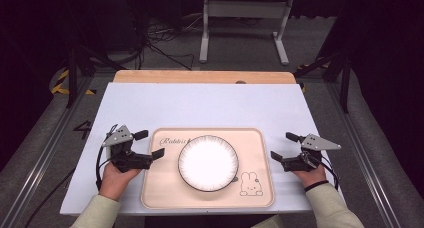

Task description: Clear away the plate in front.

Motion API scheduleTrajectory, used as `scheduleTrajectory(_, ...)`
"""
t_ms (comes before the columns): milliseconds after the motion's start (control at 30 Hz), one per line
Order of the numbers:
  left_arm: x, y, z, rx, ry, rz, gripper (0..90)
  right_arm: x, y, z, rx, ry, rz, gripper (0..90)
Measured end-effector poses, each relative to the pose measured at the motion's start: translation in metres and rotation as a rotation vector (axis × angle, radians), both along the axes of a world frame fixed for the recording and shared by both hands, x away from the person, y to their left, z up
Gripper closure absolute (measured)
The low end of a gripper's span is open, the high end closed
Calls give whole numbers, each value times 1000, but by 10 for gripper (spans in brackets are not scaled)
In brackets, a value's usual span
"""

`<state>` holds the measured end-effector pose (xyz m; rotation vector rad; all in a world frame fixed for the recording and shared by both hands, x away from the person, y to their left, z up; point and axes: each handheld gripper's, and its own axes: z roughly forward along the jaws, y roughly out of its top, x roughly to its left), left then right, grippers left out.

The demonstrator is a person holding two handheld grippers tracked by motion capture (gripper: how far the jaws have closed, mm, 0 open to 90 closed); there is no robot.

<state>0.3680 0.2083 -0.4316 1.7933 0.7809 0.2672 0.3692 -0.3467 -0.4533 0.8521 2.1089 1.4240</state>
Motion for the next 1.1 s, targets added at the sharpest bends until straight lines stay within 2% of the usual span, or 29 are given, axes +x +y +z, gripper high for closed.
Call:
scheduleTrajectory(133,-1,9,-5,-15,-4,14,28,0,0,0,5,0,-7,34)
scheduleTrajectory(367,-3,19,-16,-6,-7,46,21,0,-1,0,9,-1,-8,30)
scheduleTrajectory(433,-4,20,-18,-12,-3,48,21,0,-1,0,9,-1,-7,30)
scheduleTrajectory(633,-6,22,-24,4,7,57,21,0,-1,0,12,-1,-9,29)
scheduleTrajectory(800,-7,25,-29,-12,22,65,19,0,-1,0,12,-1,-8,29)
scheduleTrajectory(1100,-7,29,-36,-25,22,74,19,0,-1,0,12,-1,-7,29)
